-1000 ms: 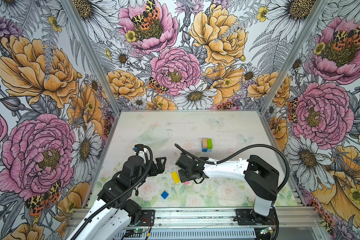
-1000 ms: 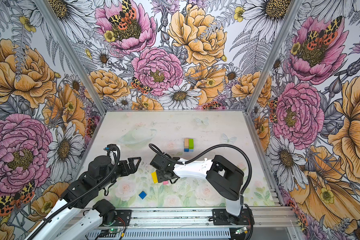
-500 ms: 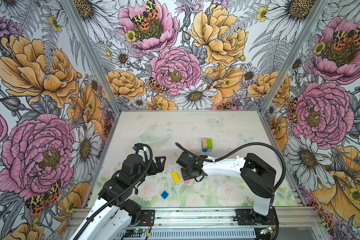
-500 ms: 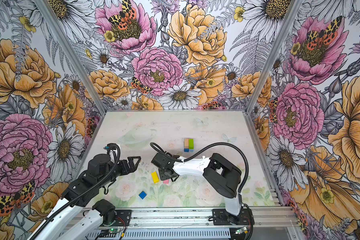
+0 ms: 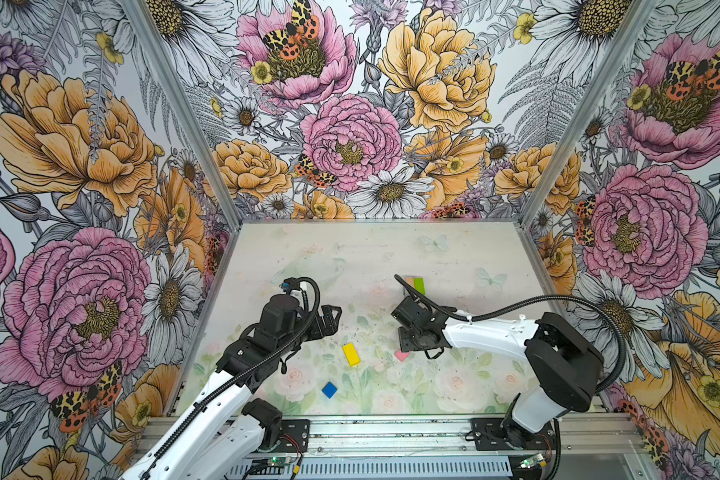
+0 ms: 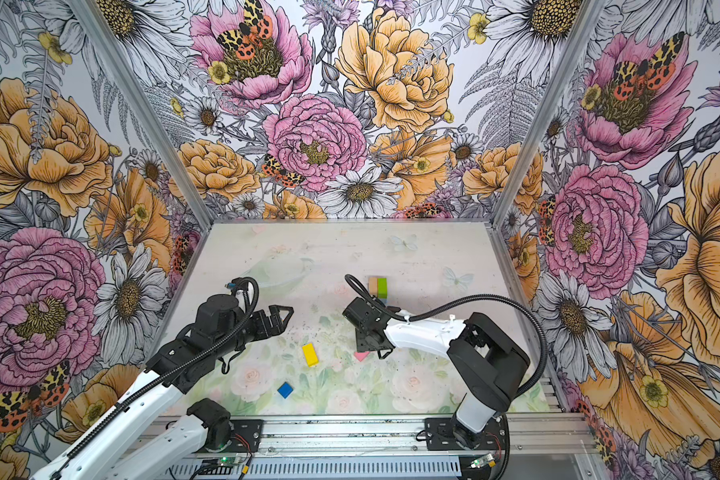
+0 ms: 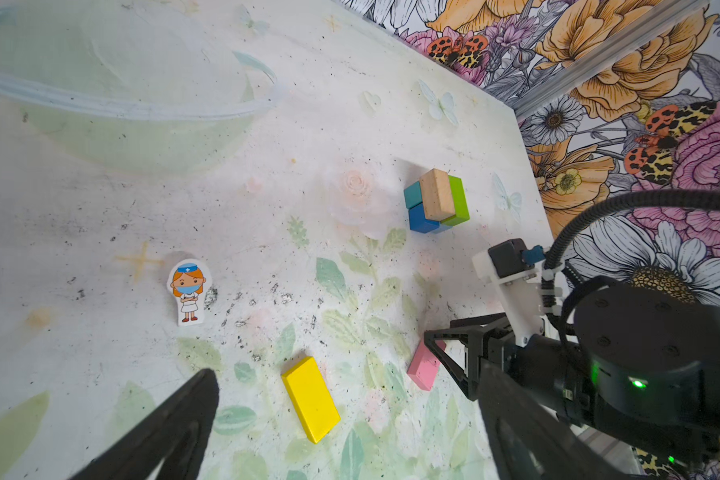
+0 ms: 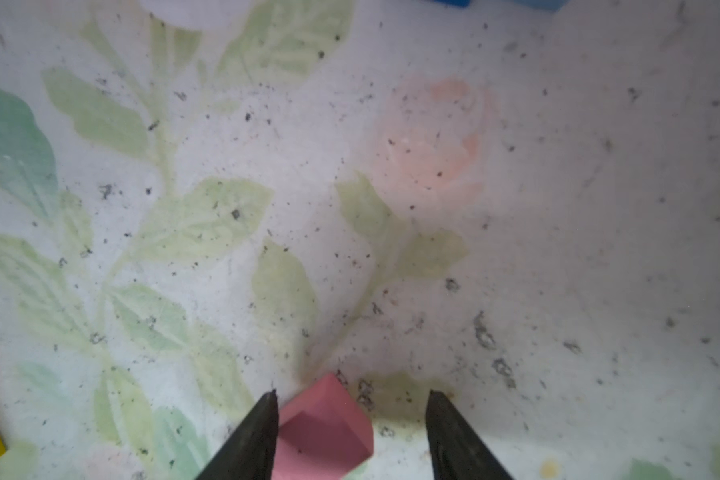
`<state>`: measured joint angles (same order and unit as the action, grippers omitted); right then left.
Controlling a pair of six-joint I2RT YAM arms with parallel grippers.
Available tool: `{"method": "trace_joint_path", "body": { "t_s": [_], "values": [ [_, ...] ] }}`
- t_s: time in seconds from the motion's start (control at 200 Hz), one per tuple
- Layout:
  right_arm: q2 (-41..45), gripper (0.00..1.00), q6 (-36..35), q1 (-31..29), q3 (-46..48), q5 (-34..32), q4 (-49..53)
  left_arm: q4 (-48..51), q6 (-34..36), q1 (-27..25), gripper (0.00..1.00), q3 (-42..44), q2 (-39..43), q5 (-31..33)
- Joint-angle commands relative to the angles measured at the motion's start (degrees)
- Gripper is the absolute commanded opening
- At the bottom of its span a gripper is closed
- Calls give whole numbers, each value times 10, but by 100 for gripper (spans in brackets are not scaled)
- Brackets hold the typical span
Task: Build the wood block tower
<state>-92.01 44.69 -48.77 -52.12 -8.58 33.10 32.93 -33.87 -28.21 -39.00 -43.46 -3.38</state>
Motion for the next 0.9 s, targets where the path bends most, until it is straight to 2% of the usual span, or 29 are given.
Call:
{"method": "trace_joint_path", "body": {
  "t_s": [0.0, 0.165, 0.245, 0.305, 0.455, 0.565, 0.625, 0.751, 0.896],
  "values": [
    [41, 61, -5, 4, 14, -12, -1, -40, 19, 2, 99, -30, -29, -44],
    [92, 63, -20, 10, 24, -6, -1, -48, 64, -23, 99, -89, -93, -90],
    [112, 64, -28, 14, 29, -5, -1, -43, 87, -35, 99, -128, -140, -134],
    [123, 65, -37, 18, 33, -1, -1, -35, 100, -52, 99, -161, -180, -142],
    [143, 65, -60, 30, 48, 5, -3, -17, 120, -105, 99, -245, -278, -116],
    [165, 65, -71, 31, 66, 13, -1, -18, 122, -150, 99, -290, -336, -77],
    [181, 65, -74, 50, 77, 28, 0, -18, 121, -167, 99, -304, -359, -54],
    [224, 66, -77, 54, 97, 50, 8, -46, 106, -180, 99, -303, -372, -42],
    [250, 66, -78, 54, 95, 35, 36, -87, 93, -184, 99, -278, -356, -30]
  ]
}}
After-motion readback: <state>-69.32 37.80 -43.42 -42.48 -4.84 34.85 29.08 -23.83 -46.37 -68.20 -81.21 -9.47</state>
